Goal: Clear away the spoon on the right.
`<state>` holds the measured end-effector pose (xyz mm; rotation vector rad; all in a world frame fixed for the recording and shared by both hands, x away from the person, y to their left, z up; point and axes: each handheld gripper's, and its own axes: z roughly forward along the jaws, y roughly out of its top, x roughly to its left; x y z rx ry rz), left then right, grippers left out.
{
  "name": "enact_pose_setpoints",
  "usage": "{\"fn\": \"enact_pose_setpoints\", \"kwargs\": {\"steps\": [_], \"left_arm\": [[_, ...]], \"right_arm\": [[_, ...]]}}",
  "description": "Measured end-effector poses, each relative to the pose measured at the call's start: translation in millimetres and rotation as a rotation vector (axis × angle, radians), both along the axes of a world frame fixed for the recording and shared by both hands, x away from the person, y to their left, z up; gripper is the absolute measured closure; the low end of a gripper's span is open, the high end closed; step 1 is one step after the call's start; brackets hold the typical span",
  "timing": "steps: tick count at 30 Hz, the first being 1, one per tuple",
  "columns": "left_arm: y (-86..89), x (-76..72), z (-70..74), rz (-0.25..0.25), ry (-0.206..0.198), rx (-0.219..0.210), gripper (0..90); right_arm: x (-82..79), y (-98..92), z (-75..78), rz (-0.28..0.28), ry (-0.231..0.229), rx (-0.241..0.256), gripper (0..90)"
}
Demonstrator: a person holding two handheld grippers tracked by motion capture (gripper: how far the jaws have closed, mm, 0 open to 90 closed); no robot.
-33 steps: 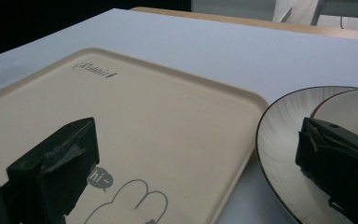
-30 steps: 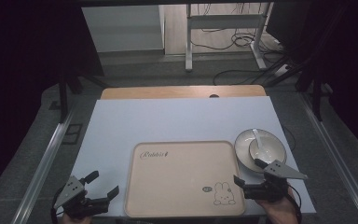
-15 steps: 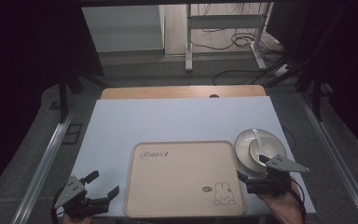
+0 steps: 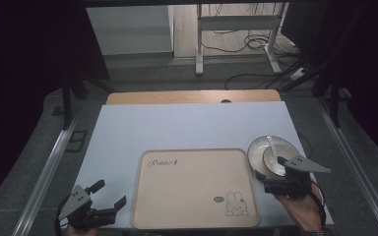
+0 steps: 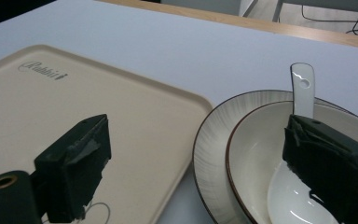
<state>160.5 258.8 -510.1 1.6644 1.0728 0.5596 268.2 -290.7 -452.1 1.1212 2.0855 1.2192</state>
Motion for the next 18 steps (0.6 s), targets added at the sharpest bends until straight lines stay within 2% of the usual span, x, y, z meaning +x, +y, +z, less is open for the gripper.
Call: {"fn": "enact_pose_setpoints", "kwargs": {"steps": [7, 18], "left_arm": [[-0.3, 0.0, -0.1, 0.002, -0.001, 0.004, 4.0], [-0.3, 0.4, -0.5, 0.002, -0.002, 0.011, 3.9]], "right_arm": [[8.6, -3.4, 3.5, -0.021, 0.029, -0.023, 11.9], [20.2, -8.6, 7.9, -0.046, 0.034, -0.064, 17.7]]}}
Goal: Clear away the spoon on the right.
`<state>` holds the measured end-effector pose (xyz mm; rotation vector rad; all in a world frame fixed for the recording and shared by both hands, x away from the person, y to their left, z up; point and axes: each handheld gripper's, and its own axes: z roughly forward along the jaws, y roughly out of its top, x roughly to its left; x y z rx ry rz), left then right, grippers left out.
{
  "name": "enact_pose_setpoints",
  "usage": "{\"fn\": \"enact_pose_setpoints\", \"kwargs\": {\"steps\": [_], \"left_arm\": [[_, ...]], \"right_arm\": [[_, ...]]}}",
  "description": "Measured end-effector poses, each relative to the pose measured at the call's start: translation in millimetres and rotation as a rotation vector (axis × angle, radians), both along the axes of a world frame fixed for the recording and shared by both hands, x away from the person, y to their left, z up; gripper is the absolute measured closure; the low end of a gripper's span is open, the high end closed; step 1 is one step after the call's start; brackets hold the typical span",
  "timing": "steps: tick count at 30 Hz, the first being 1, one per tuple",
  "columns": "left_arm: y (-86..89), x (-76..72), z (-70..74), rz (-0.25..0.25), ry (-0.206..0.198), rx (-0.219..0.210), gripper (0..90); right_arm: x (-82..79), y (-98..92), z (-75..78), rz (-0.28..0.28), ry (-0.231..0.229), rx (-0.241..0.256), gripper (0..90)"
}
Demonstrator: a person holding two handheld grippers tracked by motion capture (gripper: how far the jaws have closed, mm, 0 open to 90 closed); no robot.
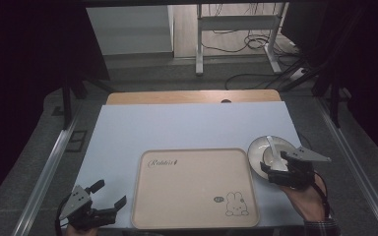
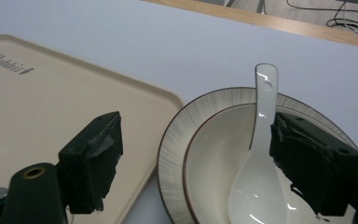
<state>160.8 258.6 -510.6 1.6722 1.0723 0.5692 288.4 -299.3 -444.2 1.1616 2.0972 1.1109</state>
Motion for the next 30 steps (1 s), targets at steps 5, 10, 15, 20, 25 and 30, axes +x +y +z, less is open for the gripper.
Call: {"fn": "enact_pose_setpoints", "kwargs": {"steps": [5, 10, 15, 20, 25, 30], "left_arm": [[0.2, 0.1, -0.4, 0.004, 0.003, -0.004, 3.9], [0.6, 0.1, -0.5, 0.003, 0.004, -0.004, 3.9], [0.8, 0.0, -0.5, 0.005, 0.004, -0.004, 3.9], [0.7, 0.1, -0.5, 0.006, 0.004, -0.003, 3.9], [0.5, 0.1, -0.6, 0.008, 0.005, -0.002, 3.9], [0.2, 0.2, -0.7, 0.008, 0.007, 0.005, 3.9]], "right_arm": [[3.1, -2.1, 1.4, -0.013, -0.004, -0.019, 18.8], [9.5, -11.2, 4.1, -0.049, 0.01, -0.046, 21.6], [14.5, -17.9, 4.2, -0.068, 0.029, -0.047, 23.6], [19.4, -21.8, 1.1, -0.072, 0.054, -0.063, 26.9], [27.5, -24.7, -0.6, -0.074, 0.091, -0.094, 33.2], [35.3, -23.6, -1.2, -0.067, 0.126, -0.115, 39.8]]}}
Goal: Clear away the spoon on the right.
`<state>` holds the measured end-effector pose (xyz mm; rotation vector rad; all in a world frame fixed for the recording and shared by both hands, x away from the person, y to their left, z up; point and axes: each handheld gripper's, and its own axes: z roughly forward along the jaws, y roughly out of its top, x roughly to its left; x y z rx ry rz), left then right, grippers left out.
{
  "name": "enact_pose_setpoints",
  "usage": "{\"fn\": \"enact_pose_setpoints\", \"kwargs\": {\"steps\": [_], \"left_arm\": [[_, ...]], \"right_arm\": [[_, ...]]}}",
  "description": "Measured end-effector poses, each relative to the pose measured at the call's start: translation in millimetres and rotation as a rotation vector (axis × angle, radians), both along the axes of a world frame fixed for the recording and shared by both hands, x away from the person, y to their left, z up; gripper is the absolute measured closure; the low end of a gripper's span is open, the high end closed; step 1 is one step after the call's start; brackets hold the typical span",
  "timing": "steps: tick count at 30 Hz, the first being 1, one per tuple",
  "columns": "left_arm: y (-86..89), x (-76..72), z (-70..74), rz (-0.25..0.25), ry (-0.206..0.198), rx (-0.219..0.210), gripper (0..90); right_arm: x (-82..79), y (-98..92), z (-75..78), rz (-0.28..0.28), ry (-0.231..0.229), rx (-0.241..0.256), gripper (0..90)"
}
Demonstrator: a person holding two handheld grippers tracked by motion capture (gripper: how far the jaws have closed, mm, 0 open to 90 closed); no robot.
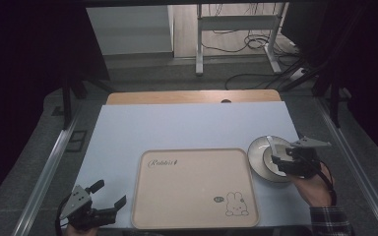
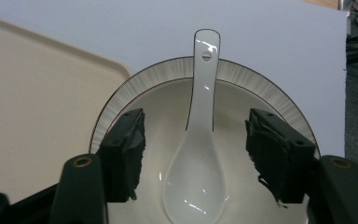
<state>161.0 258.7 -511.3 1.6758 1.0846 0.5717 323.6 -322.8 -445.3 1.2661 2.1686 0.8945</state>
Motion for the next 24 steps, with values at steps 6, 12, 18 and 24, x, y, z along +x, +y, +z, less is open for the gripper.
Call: {"fn": "enact_pose_setpoints", "kwargs": {"steps": [6, 12, 18, 24], "left_arm": [[0.0, 0.1, -0.1, 0.0, 0.001, 0.003, 4.0], [-0.4, 0.2, -0.2, 0.0, 0.002, 0.006, 4.0], [-0.3, 0.2, -0.2, 0.001, 0.002, 0.007, 4.0], [-0.3, 0.2, -0.3, 0.0, 0.003, 0.009, 4.0]], "right_arm": [[10.0, 2.0, -2.0, 0.006, 0.042, -0.026, 46.8], [17.5, 4.5, -2.9, -0.001, 0.074, -0.039, 50.6], [26.0, 6.0, -5.9, -0.015, 0.101, -0.051, 54.6], [30.3, 7.7, -7.4, -0.016, 0.115, -0.06, 58.1]]}}
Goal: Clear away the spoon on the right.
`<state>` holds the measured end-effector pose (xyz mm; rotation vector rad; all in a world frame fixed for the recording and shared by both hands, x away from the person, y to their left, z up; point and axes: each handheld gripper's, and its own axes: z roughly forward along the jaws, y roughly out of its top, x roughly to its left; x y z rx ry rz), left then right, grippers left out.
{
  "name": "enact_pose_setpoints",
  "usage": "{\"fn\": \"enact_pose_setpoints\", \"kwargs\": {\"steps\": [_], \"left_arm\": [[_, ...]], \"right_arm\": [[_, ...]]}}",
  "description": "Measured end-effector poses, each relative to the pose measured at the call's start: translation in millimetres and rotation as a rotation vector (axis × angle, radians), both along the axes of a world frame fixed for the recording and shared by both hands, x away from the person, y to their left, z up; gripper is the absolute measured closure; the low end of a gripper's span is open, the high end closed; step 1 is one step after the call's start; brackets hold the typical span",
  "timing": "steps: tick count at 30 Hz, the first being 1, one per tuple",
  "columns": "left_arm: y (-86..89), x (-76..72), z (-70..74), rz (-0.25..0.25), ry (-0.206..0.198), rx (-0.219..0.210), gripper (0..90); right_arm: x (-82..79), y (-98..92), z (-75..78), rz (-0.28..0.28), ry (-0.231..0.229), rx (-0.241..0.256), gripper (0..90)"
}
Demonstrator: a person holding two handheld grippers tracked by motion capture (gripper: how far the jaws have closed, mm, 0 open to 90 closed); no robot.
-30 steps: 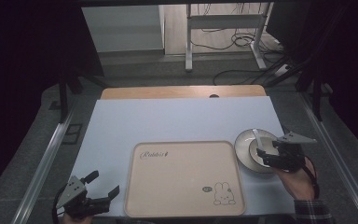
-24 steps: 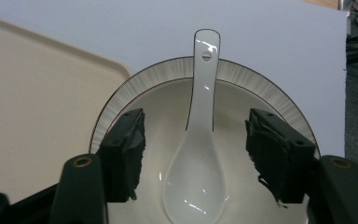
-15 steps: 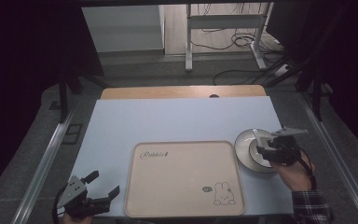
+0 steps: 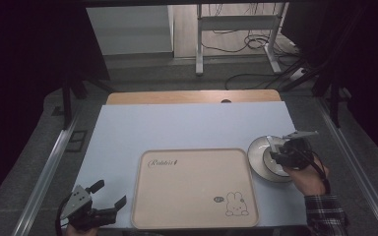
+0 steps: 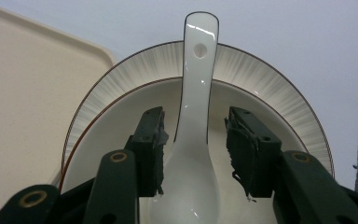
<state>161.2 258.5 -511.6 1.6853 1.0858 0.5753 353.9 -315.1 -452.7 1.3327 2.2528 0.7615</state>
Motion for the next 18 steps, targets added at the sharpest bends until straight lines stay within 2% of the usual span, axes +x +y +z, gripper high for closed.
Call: {"fn": "enact_pose_setpoints", "kwargs": {"steps": [11, 18], "left_arm": [[0.2, 0.0, 0.0, 0.001, -0.001, -0.001, 4.0], [0.2, 0.0, 0.0, 0.001, -0.001, 0.002, 4.0]], "right_arm": [[9.8, 5.0, -5.5, -0.004, 0.044, -0.021, 65.0], [11.7, 6.3, -8.0, 0.001, 0.054, -0.036, 68.0]]}}
